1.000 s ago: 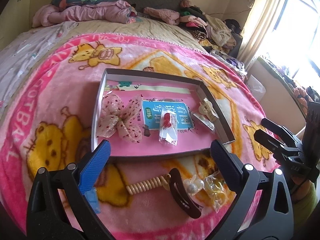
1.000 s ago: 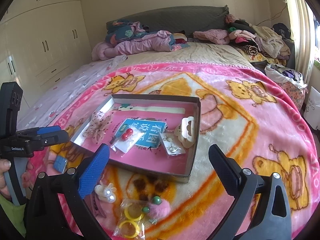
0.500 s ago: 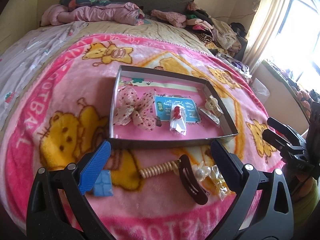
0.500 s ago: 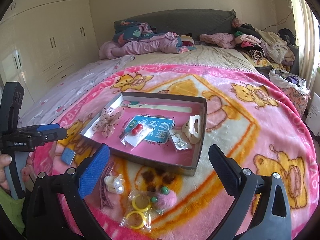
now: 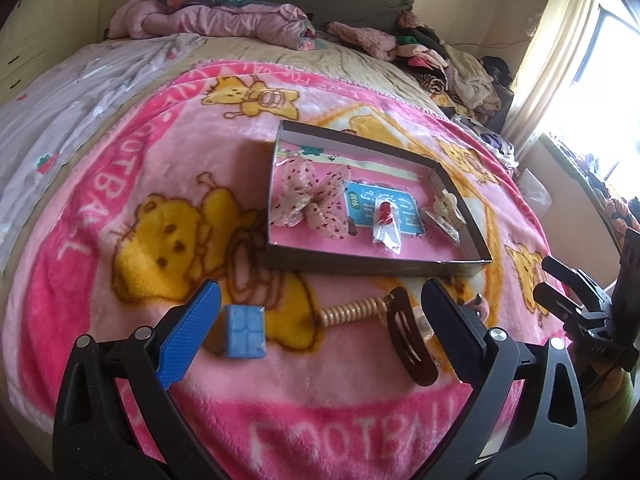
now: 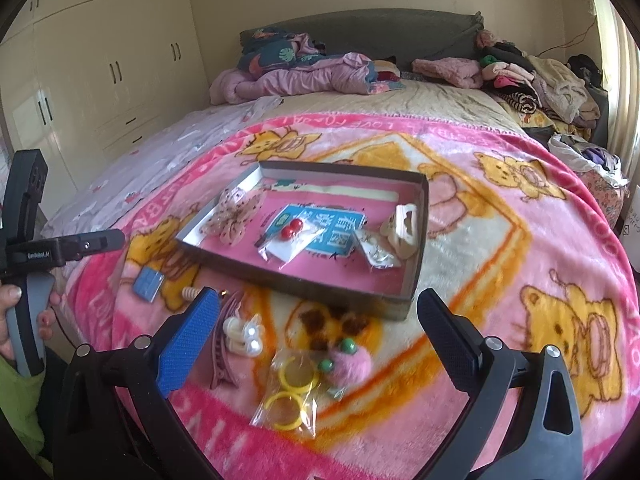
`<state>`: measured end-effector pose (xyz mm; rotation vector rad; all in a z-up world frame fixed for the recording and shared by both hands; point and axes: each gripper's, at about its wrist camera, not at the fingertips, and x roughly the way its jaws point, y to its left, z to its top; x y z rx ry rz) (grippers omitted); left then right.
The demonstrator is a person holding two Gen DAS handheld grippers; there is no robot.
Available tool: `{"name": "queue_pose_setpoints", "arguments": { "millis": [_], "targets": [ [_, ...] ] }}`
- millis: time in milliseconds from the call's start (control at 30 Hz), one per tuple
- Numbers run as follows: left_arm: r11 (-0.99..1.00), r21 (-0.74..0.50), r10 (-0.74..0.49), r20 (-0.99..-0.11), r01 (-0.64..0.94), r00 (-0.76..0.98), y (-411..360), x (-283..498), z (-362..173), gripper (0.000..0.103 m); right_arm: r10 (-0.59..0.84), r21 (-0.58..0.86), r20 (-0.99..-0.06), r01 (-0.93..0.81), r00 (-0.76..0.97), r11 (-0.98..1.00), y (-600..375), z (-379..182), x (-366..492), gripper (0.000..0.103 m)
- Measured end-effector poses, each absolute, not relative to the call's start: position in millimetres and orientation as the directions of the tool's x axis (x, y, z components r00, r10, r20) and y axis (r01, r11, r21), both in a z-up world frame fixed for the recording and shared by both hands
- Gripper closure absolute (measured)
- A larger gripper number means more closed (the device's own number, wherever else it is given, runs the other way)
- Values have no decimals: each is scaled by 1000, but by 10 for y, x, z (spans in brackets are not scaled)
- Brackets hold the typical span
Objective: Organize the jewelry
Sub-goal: 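Withdraw both open tools from the tray toward the brown hair clip and remaining items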
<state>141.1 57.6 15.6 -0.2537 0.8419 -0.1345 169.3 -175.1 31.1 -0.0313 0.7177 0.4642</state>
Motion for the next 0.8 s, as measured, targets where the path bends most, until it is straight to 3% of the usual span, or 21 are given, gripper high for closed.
{"name": "queue_pose_setpoints", "arguments": {
  "millis": [433,800],
  "targets": [
    [971,-238,-179,-748,-6,639,592,1206,34,11,430,129,-678,-480,596,868,-1565,70,1504,6],
    [971,-233,-219,-766,56,604,280,1126,-131,12,418,138,-703,-467,575,874,-1645,-129,1472,6]
  ]
}}
